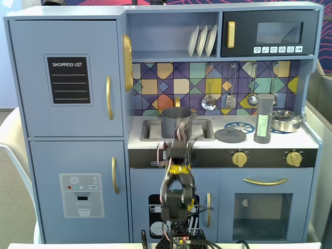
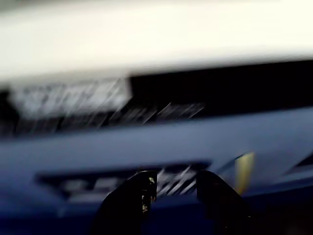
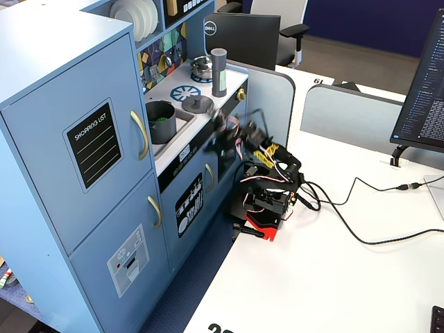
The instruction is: Put salt in the gray recipient
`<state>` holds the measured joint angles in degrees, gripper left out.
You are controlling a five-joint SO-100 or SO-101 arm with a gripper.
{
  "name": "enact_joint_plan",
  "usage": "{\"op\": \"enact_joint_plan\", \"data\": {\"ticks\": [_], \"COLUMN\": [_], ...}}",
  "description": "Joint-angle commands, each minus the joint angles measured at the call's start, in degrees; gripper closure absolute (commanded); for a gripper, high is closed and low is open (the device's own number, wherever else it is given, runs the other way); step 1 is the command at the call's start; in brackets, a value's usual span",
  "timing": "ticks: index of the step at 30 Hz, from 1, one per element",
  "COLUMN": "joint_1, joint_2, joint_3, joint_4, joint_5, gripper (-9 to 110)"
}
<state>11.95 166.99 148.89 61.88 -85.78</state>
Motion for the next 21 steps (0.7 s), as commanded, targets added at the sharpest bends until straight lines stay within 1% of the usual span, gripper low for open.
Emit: {"op": "enact_joint_plan", "data": {"ticks": [1, 3, 7, 12, 14, 16, 21], "joint_1": [-5.3, -7.2, -8.7, -9.6, -9.4, -9.3, -9.3], "joint_2": [6.2, 8.8, 15.8, 17.5, 17.5, 17.5, 17.5], "joint_3": [19.1, 24.0, 29.4, 29.6, 29.6, 29.6, 29.6], "joint_4": [-6.0, -4.4, 4.2, 14.1, 14.0, 14.2, 14.2], "joint_5": [-0.5, 1.2, 0.3, -1.8, -0.4, -2.2, -2.0], "gripper": [101, 101, 101, 101, 100, 101, 99]}}
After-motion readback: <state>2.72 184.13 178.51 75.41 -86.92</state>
